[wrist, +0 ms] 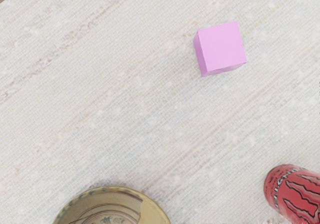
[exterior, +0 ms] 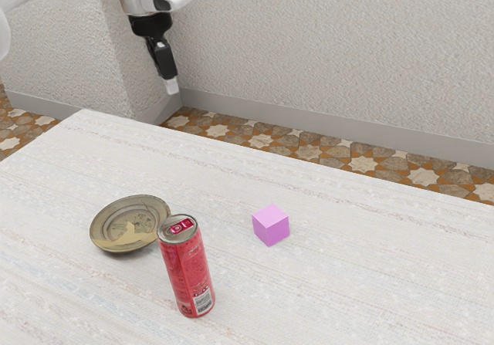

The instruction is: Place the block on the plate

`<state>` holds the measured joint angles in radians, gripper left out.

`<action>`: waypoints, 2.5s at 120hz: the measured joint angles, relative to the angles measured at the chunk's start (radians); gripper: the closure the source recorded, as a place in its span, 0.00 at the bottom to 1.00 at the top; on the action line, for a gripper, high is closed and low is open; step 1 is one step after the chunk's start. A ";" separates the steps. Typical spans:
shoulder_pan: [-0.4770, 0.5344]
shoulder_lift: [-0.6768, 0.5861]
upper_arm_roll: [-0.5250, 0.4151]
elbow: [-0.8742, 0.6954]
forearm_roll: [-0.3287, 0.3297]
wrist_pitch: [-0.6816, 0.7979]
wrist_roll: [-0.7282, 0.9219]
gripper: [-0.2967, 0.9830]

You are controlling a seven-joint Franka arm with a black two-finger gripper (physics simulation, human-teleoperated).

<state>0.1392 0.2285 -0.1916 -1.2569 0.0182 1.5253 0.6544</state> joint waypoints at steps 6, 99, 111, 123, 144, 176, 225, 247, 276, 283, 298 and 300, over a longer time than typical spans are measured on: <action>-0.001 0.001 0.000 0.000 0.000 -0.001 0.022 0.23; -0.275 0.347 0.289 0.071 -0.015 0.154 0.137 0.23; -0.345 0.364 0.438 0.071 -0.095 0.161 0.173 0.23; -0.362 0.392 0.512 0.071 -0.155 0.165 0.196 0.23; -0.433 0.455 0.584 0.071 -0.237 0.161 0.189 0.23; -0.525 0.517 0.586 0.071 -0.307 0.167 0.123 0.23; -0.590 0.541 0.576 0.071 -0.378 0.180 -0.093 0.23; -0.616 0.560 0.575 0.071 -0.380 0.202 -0.160 0.23; -0.616 0.600 0.573 0.071 -0.381 0.227 -0.221 0.23; -0.616 0.616 0.567 0.071 -0.382 0.234 -0.233 0.23; -0.615 0.640 0.555 0.071 -0.383 0.252 -0.255 0.23; -0.615 0.641 0.554 0.071 -0.383 0.254 -0.257 0.23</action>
<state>-0.4755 0.8695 0.3626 -1.1862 -0.3648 1.7792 0.3970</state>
